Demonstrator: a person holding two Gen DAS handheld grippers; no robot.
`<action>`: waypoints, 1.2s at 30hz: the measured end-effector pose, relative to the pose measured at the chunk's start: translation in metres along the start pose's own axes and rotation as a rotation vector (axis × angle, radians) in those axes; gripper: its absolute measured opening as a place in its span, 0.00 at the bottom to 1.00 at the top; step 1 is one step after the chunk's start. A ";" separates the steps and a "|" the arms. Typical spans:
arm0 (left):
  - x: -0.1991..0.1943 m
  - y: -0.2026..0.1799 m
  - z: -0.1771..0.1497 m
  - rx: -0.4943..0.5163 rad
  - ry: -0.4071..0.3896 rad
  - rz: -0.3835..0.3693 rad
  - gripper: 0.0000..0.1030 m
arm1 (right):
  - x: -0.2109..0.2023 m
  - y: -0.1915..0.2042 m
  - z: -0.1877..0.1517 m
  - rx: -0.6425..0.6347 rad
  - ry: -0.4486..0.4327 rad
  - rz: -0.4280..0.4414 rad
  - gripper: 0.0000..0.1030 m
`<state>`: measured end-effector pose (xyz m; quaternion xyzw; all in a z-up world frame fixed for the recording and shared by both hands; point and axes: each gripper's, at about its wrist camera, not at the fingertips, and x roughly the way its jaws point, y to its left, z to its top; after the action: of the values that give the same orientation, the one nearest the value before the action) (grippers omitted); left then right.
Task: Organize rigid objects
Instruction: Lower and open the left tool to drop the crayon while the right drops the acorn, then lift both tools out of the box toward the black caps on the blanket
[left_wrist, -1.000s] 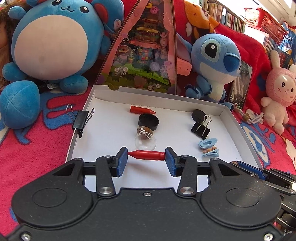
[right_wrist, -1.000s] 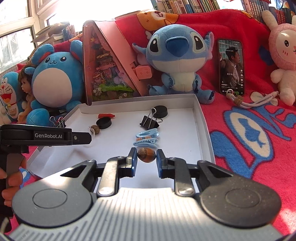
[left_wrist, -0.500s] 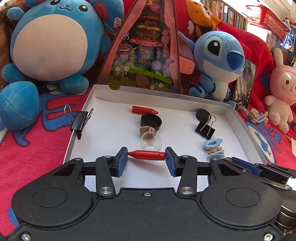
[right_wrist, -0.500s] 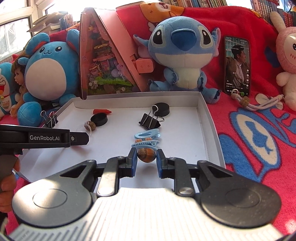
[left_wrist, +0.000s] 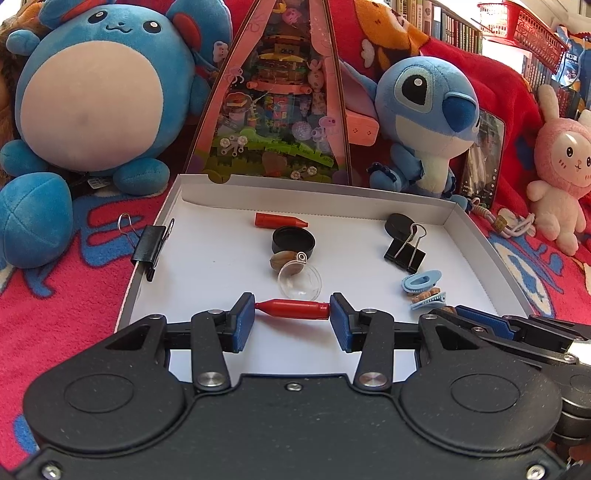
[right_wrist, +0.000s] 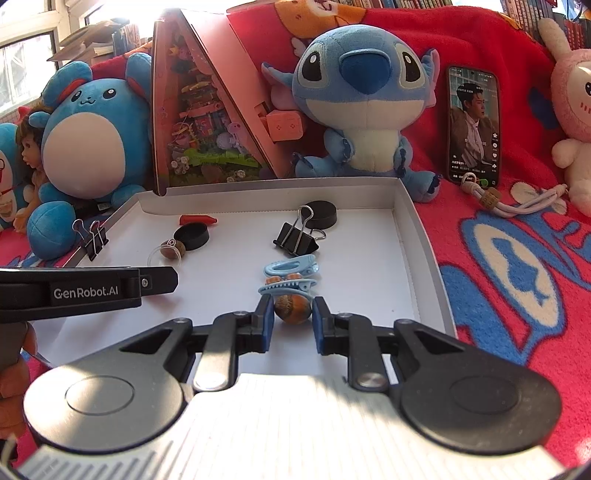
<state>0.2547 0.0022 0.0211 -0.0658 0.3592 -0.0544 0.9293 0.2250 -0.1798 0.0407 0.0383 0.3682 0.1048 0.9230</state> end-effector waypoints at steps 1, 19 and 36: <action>0.000 0.000 0.000 0.002 0.000 0.000 0.41 | 0.000 0.000 0.000 0.001 -0.001 0.000 0.27; -0.024 -0.002 -0.005 0.041 -0.029 0.005 0.55 | -0.015 -0.003 -0.003 0.005 -0.030 0.020 0.55; -0.077 -0.001 -0.021 0.077 -0.101 -0.037 0.69 | -0.058 -0.005 -0.015 -0.019 -0.088 0.059 0.72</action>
<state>0.1834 0.0108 0.0570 -0.0392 0.3081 -0.0820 0.9470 0.1746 -0.1977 0.0674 0.0447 0.3248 0.1336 0.9352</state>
